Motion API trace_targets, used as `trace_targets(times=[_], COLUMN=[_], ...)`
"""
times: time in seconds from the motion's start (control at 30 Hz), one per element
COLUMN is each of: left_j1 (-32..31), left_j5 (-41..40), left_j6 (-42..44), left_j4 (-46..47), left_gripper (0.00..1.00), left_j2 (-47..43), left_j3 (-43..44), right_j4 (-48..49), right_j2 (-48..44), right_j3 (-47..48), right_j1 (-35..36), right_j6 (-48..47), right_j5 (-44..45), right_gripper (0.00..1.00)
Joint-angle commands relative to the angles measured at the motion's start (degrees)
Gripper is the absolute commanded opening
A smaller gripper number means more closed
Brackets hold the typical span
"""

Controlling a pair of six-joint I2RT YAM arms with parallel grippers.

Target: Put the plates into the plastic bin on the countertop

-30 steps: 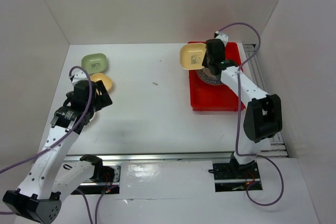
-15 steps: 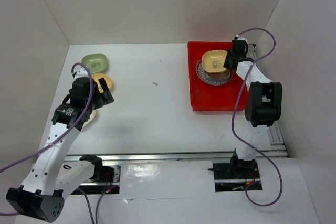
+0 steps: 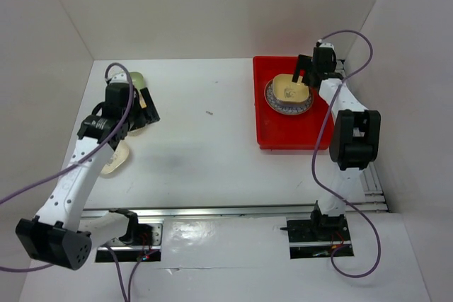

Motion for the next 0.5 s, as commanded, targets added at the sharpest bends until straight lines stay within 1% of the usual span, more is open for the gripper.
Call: trace_targets(times=[0.0, 0.03, 0.07, 0.1, 0.13, 0.2, 0.23, 0.27, 0.3, 0.37, 0.4, 0.47], left_j1=[0.3, 1.3, 2.2, 3.4, 6.5, 8.4, 8.5, 9.8, 9.9, 12.6, 13.6, 15.8], left_j5=[-2.9, -7.6, -8.9, -8.9, -7.3, -5.9, -6.5, -5.7, -5.7, -5.0, -4.0, -1.7], left_j6=[0.6, 1.2, 1.9, 2.0, 2.5, 2.5, 2.5, 3.5, 4.4, 4.9, 3.7, 2.0], left_j4=[2.2, 2.2, 2.2, 2.2, 2.2, 1.5, 1.4, 1.4, 2.1, 1.5, 0.7, -0.9], left_gripper=[1.0, 1.0, 1.0, 1.0, 1.0, 0.99, 0.99, 0.99, 0.99, 0.99, 0.99, 0.97], left_j2=[5.7, 7.9, 10.4, 15.9, 19.0, 25.2, 30.3, 32.7, 34.9, 40.4, 41.8, 43.9], left_j3=[6.8, 9.7, 11.4, 12.9, 14.5, 19.9, 21.3, 24.6, 26.4, 29.3, 31.4, 33.0], right_j4=[-1.4, -2.1, -2.1, -2.1, -1.3, 0.7, 1.6, 2.7, 3.6, 5.1, 5.7, 6.2], right_j2=[-7.0, -8.5, -9.7, -10.8, -11.9, -15.2, -16.3, -18.1, -18.8, -19.4, -20.0, -19.5], right_j3=[3.8, 3.8, 3.1, 2.2, 1.0, -2.5, -3.9, -5.4, -7.3, -9.3, -10.0, -10.5], right_j1=[2.9, 5.4, 6.9, 8.5, 11.7, 14.6, 16.0, 18.5, 19.7, 23.1, 24.0, 25.5], right_j6=[-0.5, -0.5, -0.5, -0.5, -0.5, -0.5, -0.5, -0.5, 0.1, -0.7, -0.7, -1.2], right_j5=[5.1, 5.1, 5.7, 5.7, 5.7, 4.3, 2.3, 2.2, 1.4, -0.4, -0.4, -1.0], right_gripper=[1.0, 1.0, 1.0, 1.0, 1.0, 1.0, 1.0, 1.0, 1.0, 1.0, 1.0, 1.0])
